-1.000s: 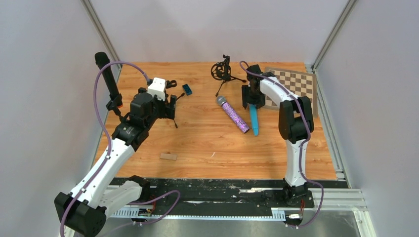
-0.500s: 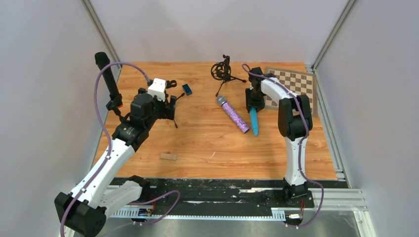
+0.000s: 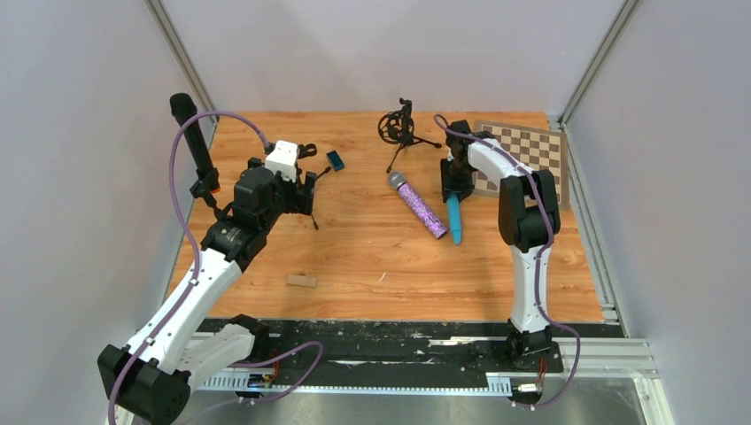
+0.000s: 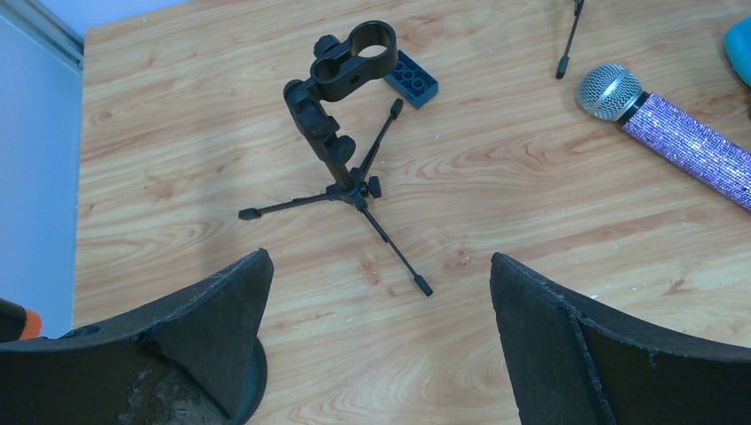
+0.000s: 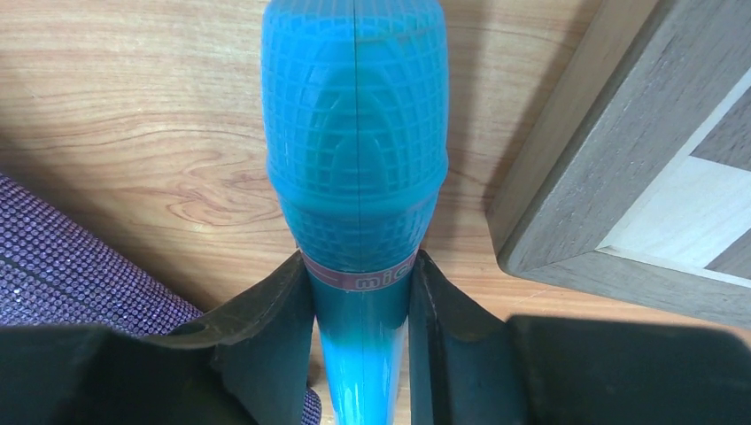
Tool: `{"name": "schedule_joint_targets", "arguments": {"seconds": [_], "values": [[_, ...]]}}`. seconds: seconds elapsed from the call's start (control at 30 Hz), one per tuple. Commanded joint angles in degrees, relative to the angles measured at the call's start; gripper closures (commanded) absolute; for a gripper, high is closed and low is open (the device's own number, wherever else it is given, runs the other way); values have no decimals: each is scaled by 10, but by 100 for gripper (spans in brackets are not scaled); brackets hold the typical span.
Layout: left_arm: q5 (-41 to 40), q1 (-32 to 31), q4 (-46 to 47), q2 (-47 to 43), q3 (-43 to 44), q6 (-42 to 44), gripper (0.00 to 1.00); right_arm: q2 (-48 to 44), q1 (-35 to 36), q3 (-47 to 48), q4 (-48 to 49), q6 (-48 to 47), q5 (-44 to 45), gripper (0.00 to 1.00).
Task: Attach the microphones to the stand
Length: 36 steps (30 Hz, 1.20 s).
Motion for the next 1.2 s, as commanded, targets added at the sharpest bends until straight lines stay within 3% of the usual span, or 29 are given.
{"name": "schedule_joint_targets", "arguments": {"seconds": [0.0,0.33,0.57,0.97,1.17], "values": [[4,-5,19,-11,-1,8,0,12,6,11,-20,-2,-7,99],[-1,-5,21,-17,-4,8,0,-62,24,-10,20,-4,15,100],[-4,-5,26,-20,-8,22,0,-193,23,-98,152,3,-78,100],[-2,-5,31,-26,-12,27,0,-445,22,-338,430,29,-239,100],[-3,-5,35,-33,-18,37,0,-579,22,-480,607,43,-254,100]]}}
